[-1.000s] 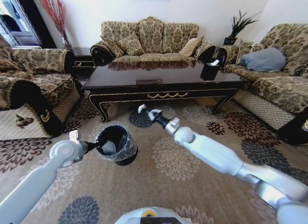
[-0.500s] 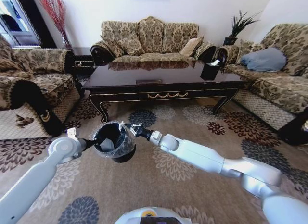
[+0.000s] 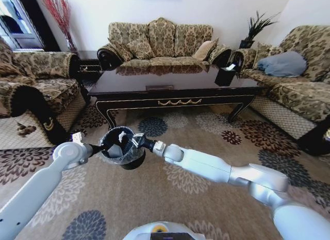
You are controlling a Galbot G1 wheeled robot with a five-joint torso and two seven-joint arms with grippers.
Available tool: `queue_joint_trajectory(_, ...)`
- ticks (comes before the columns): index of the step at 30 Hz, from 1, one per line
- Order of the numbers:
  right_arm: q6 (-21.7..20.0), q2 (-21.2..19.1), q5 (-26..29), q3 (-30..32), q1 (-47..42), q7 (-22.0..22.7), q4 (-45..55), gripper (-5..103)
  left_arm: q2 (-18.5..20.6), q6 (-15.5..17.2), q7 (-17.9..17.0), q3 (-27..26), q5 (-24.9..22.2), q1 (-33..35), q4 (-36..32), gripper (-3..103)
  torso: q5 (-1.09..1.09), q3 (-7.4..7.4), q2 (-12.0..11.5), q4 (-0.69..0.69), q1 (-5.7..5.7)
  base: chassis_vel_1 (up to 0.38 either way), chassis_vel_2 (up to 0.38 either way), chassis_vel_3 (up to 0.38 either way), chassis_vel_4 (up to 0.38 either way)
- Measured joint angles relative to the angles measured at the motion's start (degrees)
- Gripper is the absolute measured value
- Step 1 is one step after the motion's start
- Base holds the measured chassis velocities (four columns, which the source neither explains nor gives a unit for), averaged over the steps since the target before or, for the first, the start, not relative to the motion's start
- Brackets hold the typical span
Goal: Move to the front of the table and pick up the trash from the floor, then place it into the trash bin.
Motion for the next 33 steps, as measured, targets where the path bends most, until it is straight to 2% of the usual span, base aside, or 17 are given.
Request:
queue_joint_trajectory(3,-0.12,-0.42,0.08,0.0,0.22,0.06,0.22,21,0.02,0.0,-0.01,-0.46,0.0,0.41,-0.16,0,0.0,0.0,0.0,0.0,0.0,0.0,0.0,0.0,0.0)
queue_joint_trajectory(6,-0.22,-0.94,0.09,-0.19,0.62,0.06,0.68,37,0.08,0.0,-0.02,-1.32,0.02,1.3,-0.69,0,0.0,0.0,0.0,0.02,0.0,0.0,0.0,0.0,0.0)
queue_joint_trajectory(8,-0.22,-1.06,0.08,-0.22,0.64,0.05,0.77,37,0.08,0.0,-0.02,-1.48,0.04,1.47,-0.79,0,0.0,0.0,0.0,0.01,0.0,0.0,0.0,0.0,0.0)
queue_joint_trajectory(12,-0.22,-1.97,0.03,-0.3,0.65,0.02,1.47,58,-0.02,0.0,-0.06,-2.99,0.23,2.99,-1.59,0,0.01,0.0,0.0,0.01,0.0,0.0,0.0,0.0,0.0)
queue_joint_trajectory(13,-0.22,-1.97,0.03,-0.3,0.65,0.02,1.47,58,-0.02,0.0,-0.06,-2.99,0.23,2.99,-1.59,0,0.01,0.0,0.0,0.01,0.0,0.0,0.0,0.0,0.0)
queue_joint_trajectory(15,-0.22,-2.53,0.02,-0.15,0.63,0.01,1.83,69,-0.2,0.0,-0.07,-3.86,0.27,3.8,-1.89,0,0.0,0.0,0.0,0.01,0.0,0.0,0.0,0.0,0.0)
queue_joint_trajectory(16,-0.22,-2.53,0.02,-0.15,0.63,0.01,1.83,69,-0.2,0.0,-0.07,-3.86,0.27,3.8,-1.89,0,0.0,0.0,0.0,0.01,0.0,0.0,0.0,0.0,0.0)
queue_joint_trajectory(18,-0.08,-3.59,0.09,1.25,0.12,0.14,2.23,80,-0.94,0.0,-0.23,-5.09,0.48,4.62,-1.79,0,0.01,0.0,0.0,0.02,0.0,0.0,0.0,0.0,0.0)
queue_joint_trajectory(20,-0.02,-3.98,0.22,1.9,-0.15,0.33,2.38,80,-1.26,0.01,-0.35,-5.44,0.54,4.85,-1.6,0,0.01,0.0,0.0,0.01,0.0,0.0,0.0,0.0,0.0)
queue_joint_trajectory(24,-0.52,-6.77,1.49,5.84,-1.87,1.56,3.44,99,-3.71,0.01,-1.9,-6.96,1.25,6.05,0.11,0,0.01,0.0,0.0,0.02,0.0,0.0,0.0,0.0,0.0)
queue_joint_trajectory(29,-1.05,-9.99,0.71,8.83,-3.91,1.73,4.01,100,-6.48,0.0,-3.51,-6.91,2.12,7.32,1.49,0,0.01,0.0,0.0,-0.01,0.0,0.0,0.0,0.0,0.0)
queue_joint_trajectory(33,-1.29,-11.29,0.62,10.02,-5.26,1.77,4.93,100,-7.01,0.01,-3.87,-6.18,3.05,7.82,2.56,0,0.0,0.0,0.0,-0.01,0.0,0.0,0.0,0.0,0.0)
